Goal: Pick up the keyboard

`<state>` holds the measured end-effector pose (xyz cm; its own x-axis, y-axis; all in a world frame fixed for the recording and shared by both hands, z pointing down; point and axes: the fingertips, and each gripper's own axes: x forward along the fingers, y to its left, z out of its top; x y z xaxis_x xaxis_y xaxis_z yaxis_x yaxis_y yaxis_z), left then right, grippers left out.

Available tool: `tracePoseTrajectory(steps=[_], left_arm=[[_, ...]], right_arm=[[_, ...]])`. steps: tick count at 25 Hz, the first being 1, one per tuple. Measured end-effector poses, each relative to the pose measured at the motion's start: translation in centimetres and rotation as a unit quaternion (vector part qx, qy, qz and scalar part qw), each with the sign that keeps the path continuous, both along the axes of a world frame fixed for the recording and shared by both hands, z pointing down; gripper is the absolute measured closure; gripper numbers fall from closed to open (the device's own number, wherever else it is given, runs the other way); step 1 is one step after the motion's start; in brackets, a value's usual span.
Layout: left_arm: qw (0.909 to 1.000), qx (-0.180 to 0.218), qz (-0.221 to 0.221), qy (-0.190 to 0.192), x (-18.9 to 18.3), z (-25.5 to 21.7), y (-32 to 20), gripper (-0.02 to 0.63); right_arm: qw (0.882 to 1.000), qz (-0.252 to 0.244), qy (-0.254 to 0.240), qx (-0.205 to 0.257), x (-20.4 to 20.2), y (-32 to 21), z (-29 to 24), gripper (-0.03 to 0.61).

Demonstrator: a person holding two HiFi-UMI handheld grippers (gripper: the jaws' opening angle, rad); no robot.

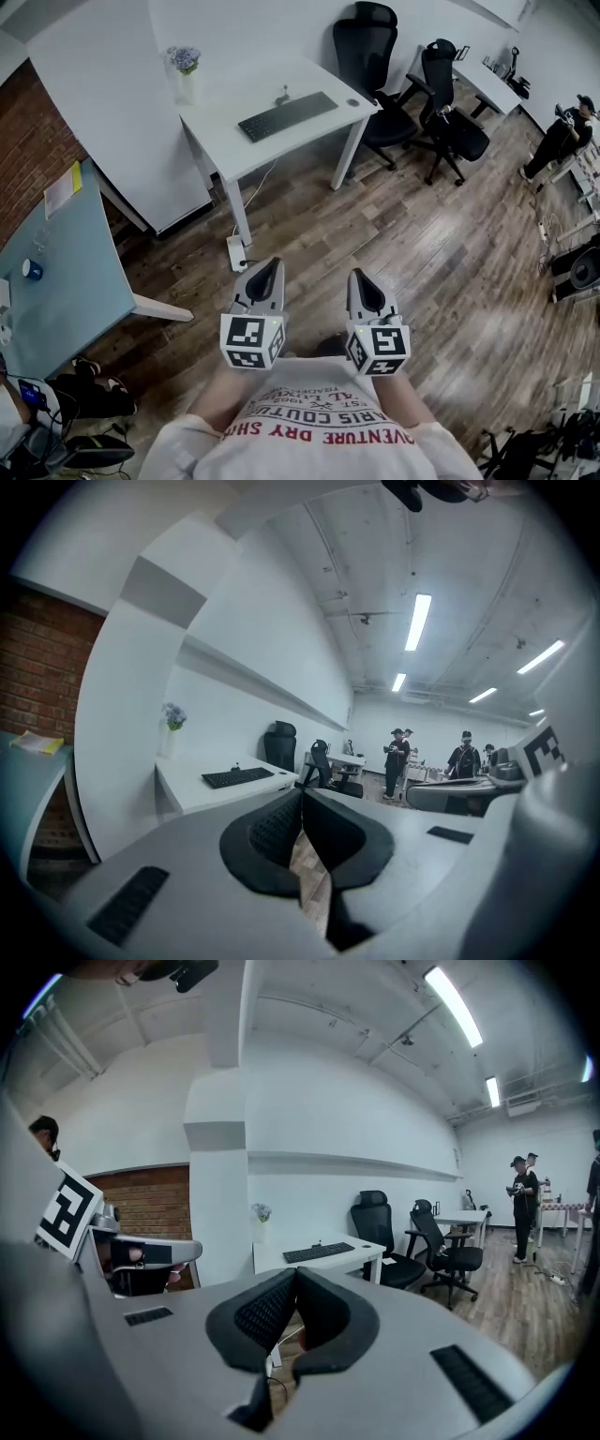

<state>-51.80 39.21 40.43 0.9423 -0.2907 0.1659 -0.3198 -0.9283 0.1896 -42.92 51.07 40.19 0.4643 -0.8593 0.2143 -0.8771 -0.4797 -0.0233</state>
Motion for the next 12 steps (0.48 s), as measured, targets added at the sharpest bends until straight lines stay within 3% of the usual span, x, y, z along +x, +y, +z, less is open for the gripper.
tracePoseTrajectory(steps=[7, 12], left_arm=[[0.9997, -0.002, 0.004, -0.023, 5.1, 1.9, -0.7, 0.586], [0.9991, 0.005, -0.027, -0.031, 9.9, 1.5, -3.1, 0.586]], right_arm=[[1.0, -0.006, -0.013, -0.015, 4.9, -0.9, 2.0, 0.554], [0.999, -0.036, -0.016, -0.009, 10.4, -3.7, 1.9, 0.554]])
